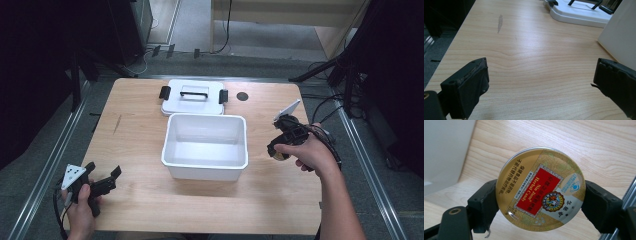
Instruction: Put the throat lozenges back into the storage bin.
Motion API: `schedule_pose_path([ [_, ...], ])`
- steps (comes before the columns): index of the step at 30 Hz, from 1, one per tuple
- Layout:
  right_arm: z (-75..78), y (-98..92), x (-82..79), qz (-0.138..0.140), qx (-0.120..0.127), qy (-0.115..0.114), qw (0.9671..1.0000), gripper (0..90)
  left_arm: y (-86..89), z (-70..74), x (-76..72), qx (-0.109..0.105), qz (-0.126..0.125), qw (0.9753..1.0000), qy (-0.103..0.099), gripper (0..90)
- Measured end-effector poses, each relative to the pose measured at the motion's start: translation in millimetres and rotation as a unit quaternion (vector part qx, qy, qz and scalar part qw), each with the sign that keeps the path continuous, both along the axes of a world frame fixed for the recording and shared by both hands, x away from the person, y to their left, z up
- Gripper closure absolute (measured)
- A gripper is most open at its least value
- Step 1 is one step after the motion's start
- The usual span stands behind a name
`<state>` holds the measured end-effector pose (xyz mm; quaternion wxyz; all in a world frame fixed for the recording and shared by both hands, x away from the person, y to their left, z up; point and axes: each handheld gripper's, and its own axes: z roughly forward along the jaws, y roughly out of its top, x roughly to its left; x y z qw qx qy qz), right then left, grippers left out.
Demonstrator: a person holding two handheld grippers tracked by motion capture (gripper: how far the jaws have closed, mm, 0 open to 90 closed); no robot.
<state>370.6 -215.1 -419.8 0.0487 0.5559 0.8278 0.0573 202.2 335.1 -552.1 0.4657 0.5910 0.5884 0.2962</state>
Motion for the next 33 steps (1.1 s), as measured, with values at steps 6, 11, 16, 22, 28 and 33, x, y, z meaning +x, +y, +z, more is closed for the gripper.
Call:
schedule_pose_path([
  [6,19.9,11.7,-2.3,0.014,0.002,-0.012,0.9998,20.7,0.0,0.0,0.1,0.0,0.0,1.0,0.0,0.4],
  [11,32.6,19.0,-2.0,0.024,0.007,-0.019,0.9995,20.6,-0.1,0.0,0.1,0.0,0.0,1.0,0.0,0.4],
  [16,45.5,27.8,-0.3,0.032,0.004,-0.022,0.9992,20.7,0.5,0.0,0.1,-0.001,-0.002,1.0,0.001,0.4],
  [22,59.4,40.8,-0.9,0.043,0.01,-0.029,0.9986,20.7,0.7,0.0,0.3,-0.001,-0.003,1.0,0.002,0.4],
  [28,68.4,58.0,-3.2,0.059,0.013,-0.034,0.9976,20.6,0.1,-0.1,0.5,-0.001,-0.002,1.0,-0.001,0.5],
  [33,71.6,71.7,-6.4,0.076,0.013,-0.034,0.9965,20.7,0.2,-0.1,0.7,0.0,-0.003,1.0,0.0,0.4],
])
